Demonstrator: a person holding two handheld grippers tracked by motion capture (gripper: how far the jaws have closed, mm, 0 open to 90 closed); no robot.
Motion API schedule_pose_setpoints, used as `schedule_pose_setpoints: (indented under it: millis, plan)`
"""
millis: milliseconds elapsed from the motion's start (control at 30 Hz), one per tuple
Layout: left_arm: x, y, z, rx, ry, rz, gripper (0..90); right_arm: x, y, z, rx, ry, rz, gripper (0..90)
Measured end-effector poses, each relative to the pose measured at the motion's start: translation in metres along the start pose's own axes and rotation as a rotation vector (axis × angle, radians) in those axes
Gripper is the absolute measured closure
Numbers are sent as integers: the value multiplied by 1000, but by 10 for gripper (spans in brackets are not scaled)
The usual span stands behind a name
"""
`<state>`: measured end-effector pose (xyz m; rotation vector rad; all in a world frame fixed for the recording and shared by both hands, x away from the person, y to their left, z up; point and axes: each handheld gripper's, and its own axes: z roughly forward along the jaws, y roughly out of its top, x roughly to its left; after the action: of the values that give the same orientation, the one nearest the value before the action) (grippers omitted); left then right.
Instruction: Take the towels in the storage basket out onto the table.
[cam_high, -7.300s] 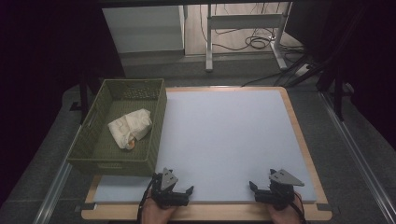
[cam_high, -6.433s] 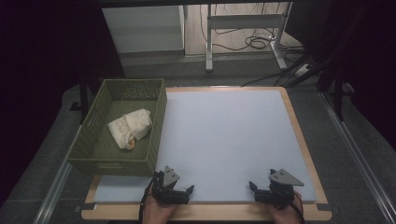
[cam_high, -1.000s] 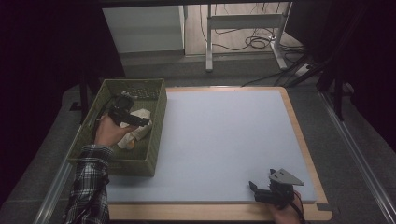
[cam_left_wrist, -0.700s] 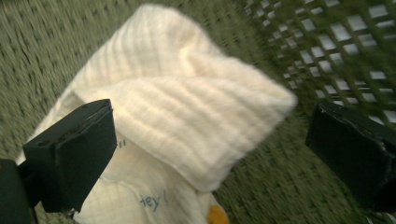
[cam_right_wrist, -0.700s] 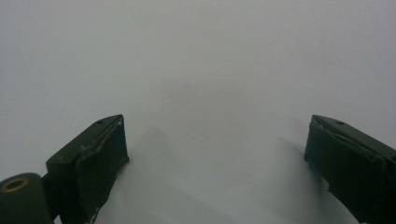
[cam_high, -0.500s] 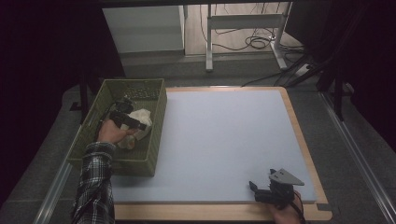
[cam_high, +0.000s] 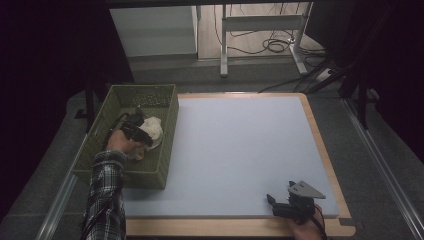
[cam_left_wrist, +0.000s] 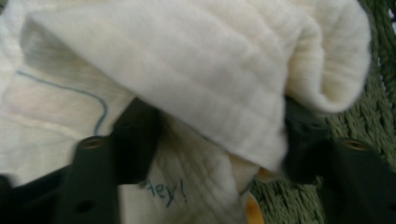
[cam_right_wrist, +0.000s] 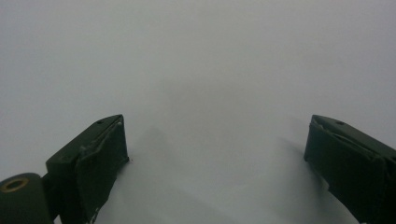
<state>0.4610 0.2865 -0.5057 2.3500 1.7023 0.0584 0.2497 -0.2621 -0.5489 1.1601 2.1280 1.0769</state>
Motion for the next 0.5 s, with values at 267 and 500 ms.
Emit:
schedule_pose_setpoints:
  millis: [267,500]
  plan:
    - [-4,-2,-8,5,23,50,774,0,0,0,-1,0,-1,60]
    - [1,-7,-27,-102,-14,29,773,0,0,0,-1,0,-1,60]
